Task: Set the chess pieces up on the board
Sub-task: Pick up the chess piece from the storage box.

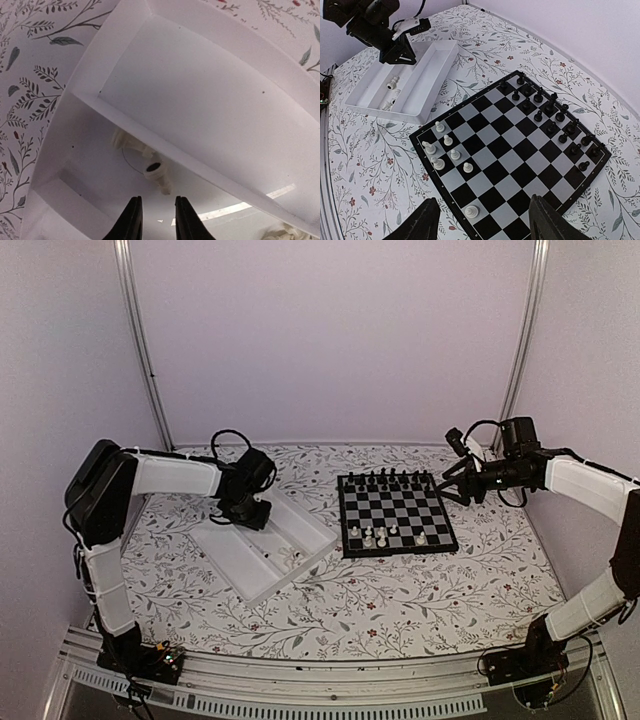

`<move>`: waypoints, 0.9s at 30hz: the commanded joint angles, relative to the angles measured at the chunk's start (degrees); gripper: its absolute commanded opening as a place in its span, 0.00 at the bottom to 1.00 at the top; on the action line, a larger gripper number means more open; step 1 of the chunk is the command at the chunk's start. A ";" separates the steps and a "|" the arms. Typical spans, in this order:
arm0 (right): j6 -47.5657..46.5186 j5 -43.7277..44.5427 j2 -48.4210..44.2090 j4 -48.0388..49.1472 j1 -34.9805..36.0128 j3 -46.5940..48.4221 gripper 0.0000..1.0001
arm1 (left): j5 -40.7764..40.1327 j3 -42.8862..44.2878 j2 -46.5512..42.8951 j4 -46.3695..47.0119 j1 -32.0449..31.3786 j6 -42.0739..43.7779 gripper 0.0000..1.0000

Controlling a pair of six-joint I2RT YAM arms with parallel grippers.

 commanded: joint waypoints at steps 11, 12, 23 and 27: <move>-0.32 -1.49 1.76 -0.59 0.17 0.88 0.64 | 3.77 1.26 4.35 4.87 2.53 1.11 0.14; -0.32 -1.54 1.78 -0.61 0.14 0.83 0.64 | 4.33 1.24 4.21 4.58 2.55 1.01 0.12; -1.59 -7.54 3.02 -5.44 2.37 3.88 0.62 | 13.92 -2.16 -12.13 -4.03 1.19 2.89 0.02; -6.77 -6.67 3.66 -9.35 9.07 6.54 0.60 | 29.53 -1.92 -16.98 -6.42 0.64 7.92 0.02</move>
